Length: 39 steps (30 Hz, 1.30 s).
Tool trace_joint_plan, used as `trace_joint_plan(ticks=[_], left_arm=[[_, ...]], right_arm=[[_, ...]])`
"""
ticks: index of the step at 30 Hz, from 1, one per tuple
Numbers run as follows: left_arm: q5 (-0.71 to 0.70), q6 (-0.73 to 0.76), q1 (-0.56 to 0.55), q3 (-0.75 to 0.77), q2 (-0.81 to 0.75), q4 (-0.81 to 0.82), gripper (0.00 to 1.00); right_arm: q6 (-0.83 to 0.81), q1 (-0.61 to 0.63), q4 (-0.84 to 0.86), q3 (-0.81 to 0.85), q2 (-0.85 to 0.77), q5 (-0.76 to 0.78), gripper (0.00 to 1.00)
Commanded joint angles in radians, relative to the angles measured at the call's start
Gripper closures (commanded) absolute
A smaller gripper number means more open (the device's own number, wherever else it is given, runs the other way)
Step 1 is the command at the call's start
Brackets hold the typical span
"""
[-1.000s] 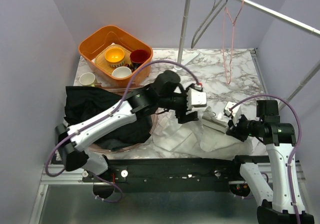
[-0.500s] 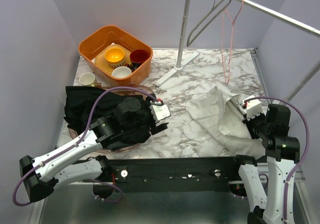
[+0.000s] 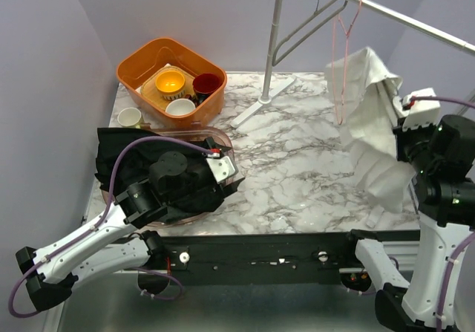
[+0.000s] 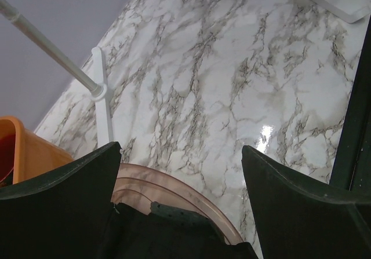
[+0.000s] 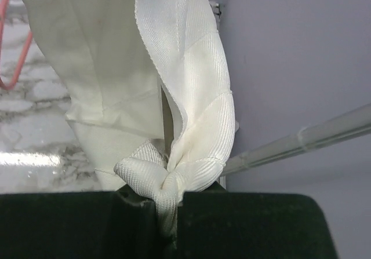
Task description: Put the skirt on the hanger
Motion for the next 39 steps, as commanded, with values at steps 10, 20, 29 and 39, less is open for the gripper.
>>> trace_joint_plan(ticks=[10, 20, 29, 39], left_arm=[[-0.008, -0.022, 0.001, -0.038, -0.058, 0.027, 0.01], [0.0, -0.019, 0.001, -0.048, -0.064, 0.032, 0.01], [0.014, -0.022, 0.002, -0.051, -0.051, 0.033, 0.01], [0.009, -0.04, 0.005, -0.048, -0.041, 0.04, 0.01]], right_arm=[[0.295, -0.005, 0.264, 0.291, 0.207, 0.085, 0.99], [0.456, -0.007, 0.3, 0.303, 0.264, 0.184, 0.99], [0.524, -0.041, 0.311, 0.245, 0.298, 0.178, 0.99], [0.507, -0.053, 0.311, 0.139, 0.215, 0.088, 0.68]])
